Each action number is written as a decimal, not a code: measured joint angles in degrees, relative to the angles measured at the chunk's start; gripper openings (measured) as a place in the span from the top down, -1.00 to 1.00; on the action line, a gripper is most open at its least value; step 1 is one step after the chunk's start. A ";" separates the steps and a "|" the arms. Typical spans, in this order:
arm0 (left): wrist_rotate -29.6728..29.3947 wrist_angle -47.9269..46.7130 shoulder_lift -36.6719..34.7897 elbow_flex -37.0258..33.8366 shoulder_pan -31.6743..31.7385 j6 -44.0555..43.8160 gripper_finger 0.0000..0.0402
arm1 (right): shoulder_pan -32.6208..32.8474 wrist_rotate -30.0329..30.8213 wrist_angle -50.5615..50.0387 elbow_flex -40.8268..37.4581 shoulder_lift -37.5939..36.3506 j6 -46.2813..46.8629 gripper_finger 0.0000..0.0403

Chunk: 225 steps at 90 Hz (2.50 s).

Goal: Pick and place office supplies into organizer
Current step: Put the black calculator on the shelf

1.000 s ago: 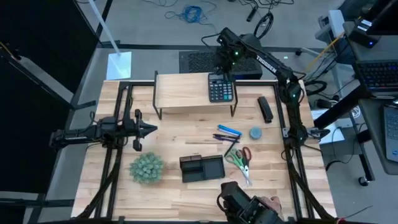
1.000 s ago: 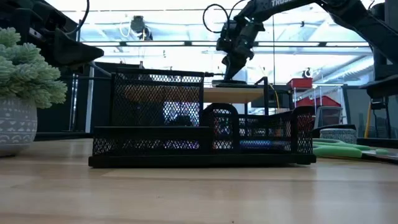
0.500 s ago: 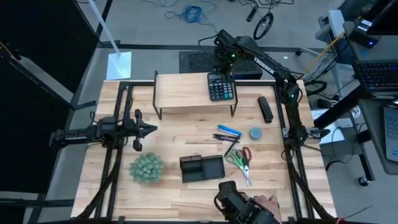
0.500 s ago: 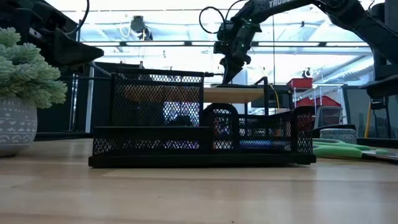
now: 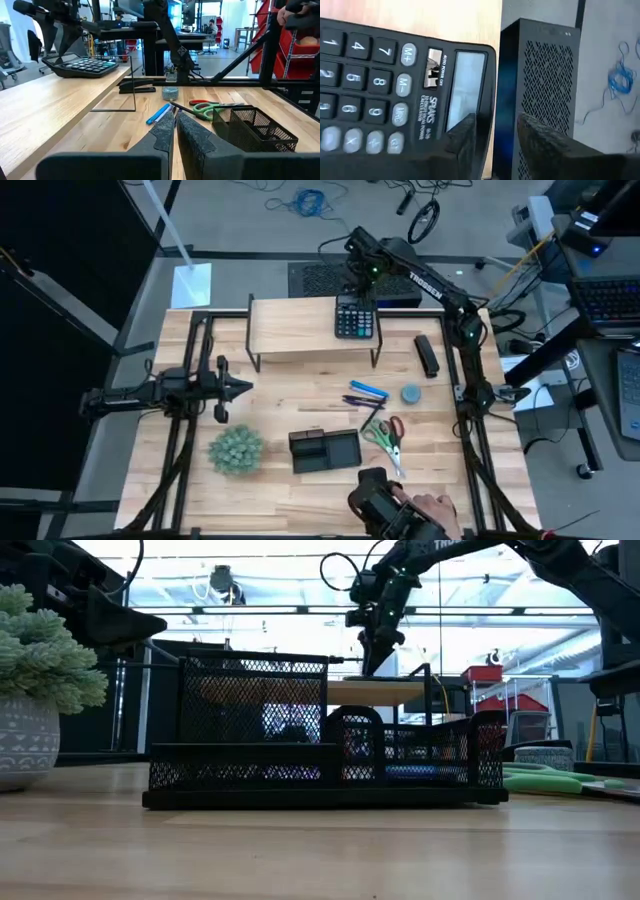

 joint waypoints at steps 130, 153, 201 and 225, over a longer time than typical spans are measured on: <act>0.00 0.00 0.00 0.01 0.01 -0.01 0.95 | 13.27 -1.25 -0.29 0.17 7.39 14.81 0.34; 0.00 0.00 0.00 0.00 0.02 -0.02 0.95 | 13.26 1.14 -2.74 0.22 7.31 14.36 0.34; 0.01 0.00 0.00 0.01 0.00 0.00 0.95 | 12.79 2.15 -7.43 -0.11 5.15 16.21 0.34; 0.00 0.00 0.00 0.00 0.02 0.00 0.95 | 12.85 1.94 -7.82 -0.09 5.13 16.30 0.34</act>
